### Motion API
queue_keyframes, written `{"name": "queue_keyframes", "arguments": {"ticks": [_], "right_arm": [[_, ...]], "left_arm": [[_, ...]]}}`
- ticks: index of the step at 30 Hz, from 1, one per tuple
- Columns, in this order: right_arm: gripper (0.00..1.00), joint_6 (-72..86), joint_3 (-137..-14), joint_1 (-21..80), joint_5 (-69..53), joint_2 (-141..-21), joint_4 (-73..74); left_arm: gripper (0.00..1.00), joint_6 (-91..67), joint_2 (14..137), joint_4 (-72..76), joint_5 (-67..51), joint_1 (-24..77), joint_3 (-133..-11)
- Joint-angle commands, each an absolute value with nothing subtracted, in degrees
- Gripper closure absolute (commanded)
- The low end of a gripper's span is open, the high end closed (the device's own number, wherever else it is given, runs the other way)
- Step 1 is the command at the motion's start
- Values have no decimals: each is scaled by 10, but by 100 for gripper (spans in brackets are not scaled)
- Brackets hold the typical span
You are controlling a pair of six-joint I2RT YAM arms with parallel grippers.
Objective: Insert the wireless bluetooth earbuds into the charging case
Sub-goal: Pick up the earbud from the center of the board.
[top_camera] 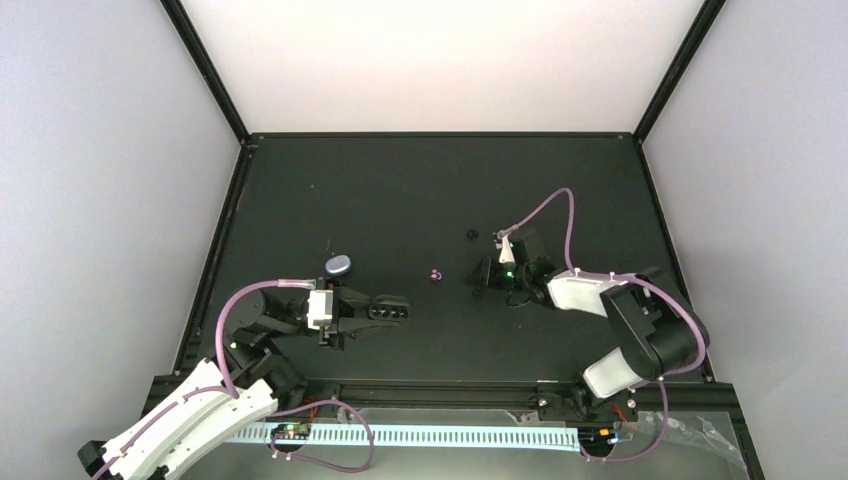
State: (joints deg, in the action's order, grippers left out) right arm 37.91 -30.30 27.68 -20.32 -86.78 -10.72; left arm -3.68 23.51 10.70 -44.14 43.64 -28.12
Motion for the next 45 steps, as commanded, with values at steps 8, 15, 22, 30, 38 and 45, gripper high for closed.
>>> {"name": "queue_keyframes", "arguments": {"ticks": [8, 15, 22, 30, 38, 45], "right_arm": [[55, 338, -355, 284, -244, -899, -83], [52, 343, -334, 284, -160, -794, -39], [60, 327, -323, 284, -84, -761, 37], [70, 330, -308, 285, -87, -791, 31], [71, 327, -319, 298, -86, -827, 30], [75, 325, -334, 311, -76, -843, 36]], "left_arm": [[98, -28, 240, 106, -443, 436, -289], [98, -27, 238, 104, -445, 436, -290], [98, -28, 234, 104, -444, 436, -290], [98, -27, 232, 102, -444, 436, -290], [98, -28, 230, 102, -444, 436, -290], [98, -28, 228, 101, -445, 436, -290]]}}
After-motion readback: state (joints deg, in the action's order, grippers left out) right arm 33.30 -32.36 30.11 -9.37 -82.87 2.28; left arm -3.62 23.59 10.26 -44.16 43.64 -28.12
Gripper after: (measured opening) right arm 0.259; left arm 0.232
